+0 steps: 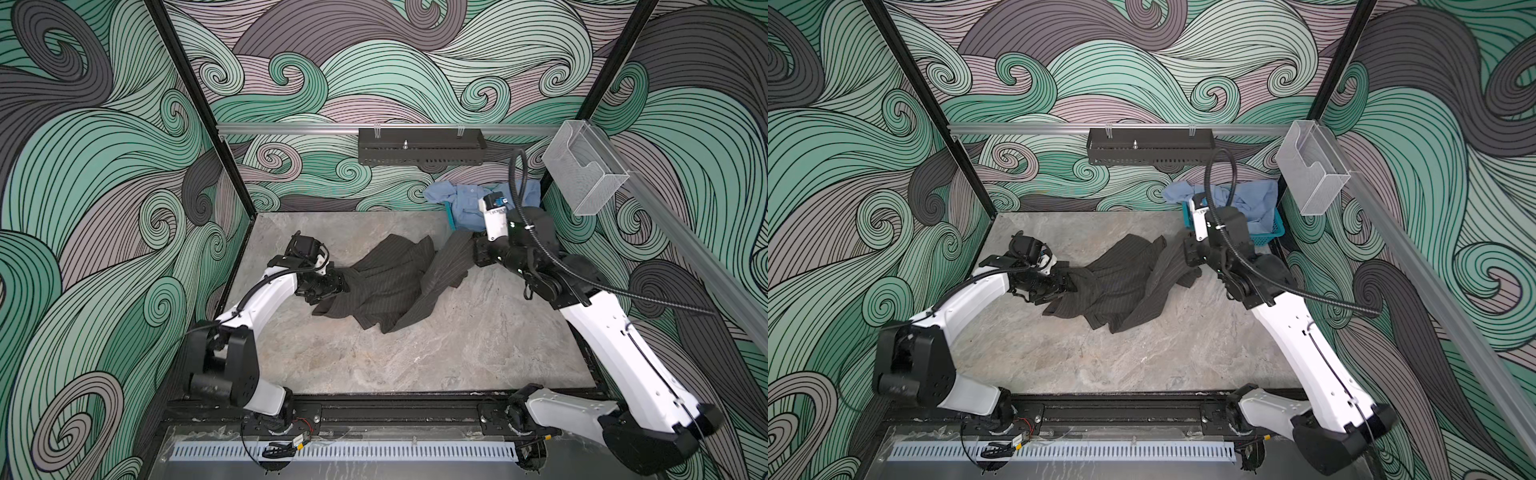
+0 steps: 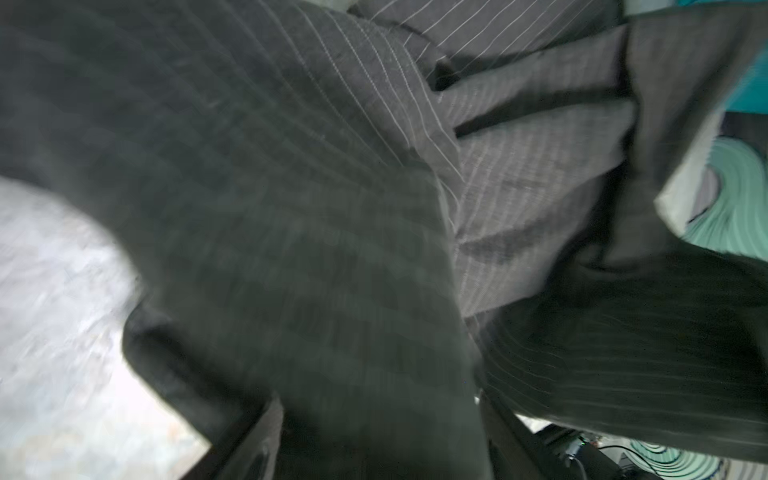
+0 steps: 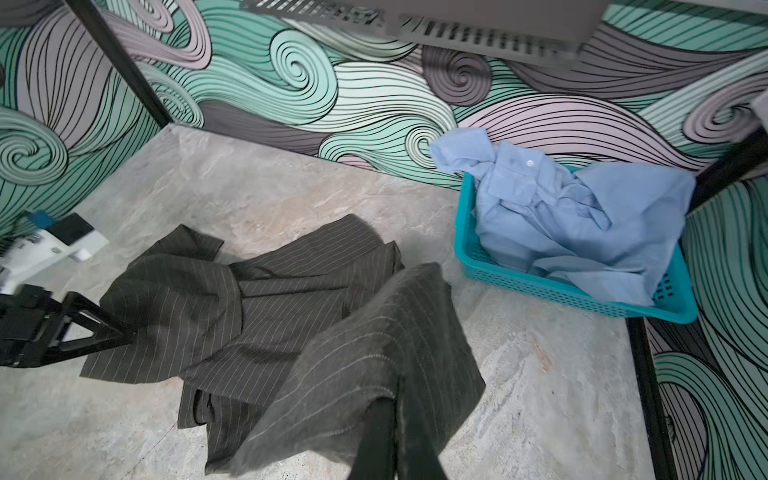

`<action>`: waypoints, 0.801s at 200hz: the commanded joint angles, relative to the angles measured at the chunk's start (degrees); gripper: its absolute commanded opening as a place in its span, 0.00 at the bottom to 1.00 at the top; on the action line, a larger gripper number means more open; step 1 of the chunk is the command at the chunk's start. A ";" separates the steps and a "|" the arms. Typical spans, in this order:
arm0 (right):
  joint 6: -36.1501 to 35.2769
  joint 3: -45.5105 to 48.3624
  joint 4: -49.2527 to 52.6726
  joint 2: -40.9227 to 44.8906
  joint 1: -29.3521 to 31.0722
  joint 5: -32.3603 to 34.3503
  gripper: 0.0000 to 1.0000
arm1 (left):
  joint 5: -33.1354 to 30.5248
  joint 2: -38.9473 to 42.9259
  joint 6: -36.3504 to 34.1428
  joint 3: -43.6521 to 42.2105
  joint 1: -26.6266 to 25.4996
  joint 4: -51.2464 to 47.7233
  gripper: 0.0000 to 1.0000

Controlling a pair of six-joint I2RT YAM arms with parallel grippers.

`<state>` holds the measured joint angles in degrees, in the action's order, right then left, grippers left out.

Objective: Fold and stack the long sleeve shirts

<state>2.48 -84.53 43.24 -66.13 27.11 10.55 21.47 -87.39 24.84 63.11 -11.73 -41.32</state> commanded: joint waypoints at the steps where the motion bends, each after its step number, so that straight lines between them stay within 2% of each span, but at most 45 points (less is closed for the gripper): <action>1: 2.65 2.63 0.88 1.76 -2.43 -0.52 0.00 | 1.74 -3.85 -0.26 3.02 -1.77 0.16 0.61; 8: 2.80 2.80 0.88 1.96 -3.49 -0.93 0.00 | 2.11 -4.36 -0.25 4.10 -1.97 -0.02 0.47; 18: 2.75 2.32 0.88 2.23 -4.70 -1.56 0.00 | 1.81 -4.04 -1.13 6.36 -2.07 -1.59 0.14; 24: 2.63 1.75 0.89 2.32 -5.39 -1.62 0.00 | 1.74 -2.91 -2.02 7.62 -2.03 -2.55 0.00; 49: 1.22 -3.15 1.27 1.67 -7.77 -2.04 0.00 | 0.33 7.21 -4.36 13.80 -1.07 -7.46 0.00; 86: -1.62 -13.51 1.54 -3.82 -10.10 -2.96 0.00 | -4.57 21.98 -1.73 23.79 0.39 -11.18 0.00; 101: -2.84 -18.40 1.58 -7.75 -10.30 -3.35 0.00 | -4.04 22.75 -0.33 29.00 0.47 -15.16 0.00; 115: -3.94 -22.90 1.57 -12.44 -10.50 -3.62 0.00 | -2.45 22.83 1.53 30.49 0.48 -16.57 0.00; 160: -8.18 -31.47 2.32 -28.85 -10.59 -3.01 0.00 | -4.01 21.63 5.71 22.06 0.60 -13.40 0.00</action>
<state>-2.70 -114.61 44.38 -87.07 16.84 7.64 19.03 -61.67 27.05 90.96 -11.64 -52.16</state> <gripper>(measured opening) 0.055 0.048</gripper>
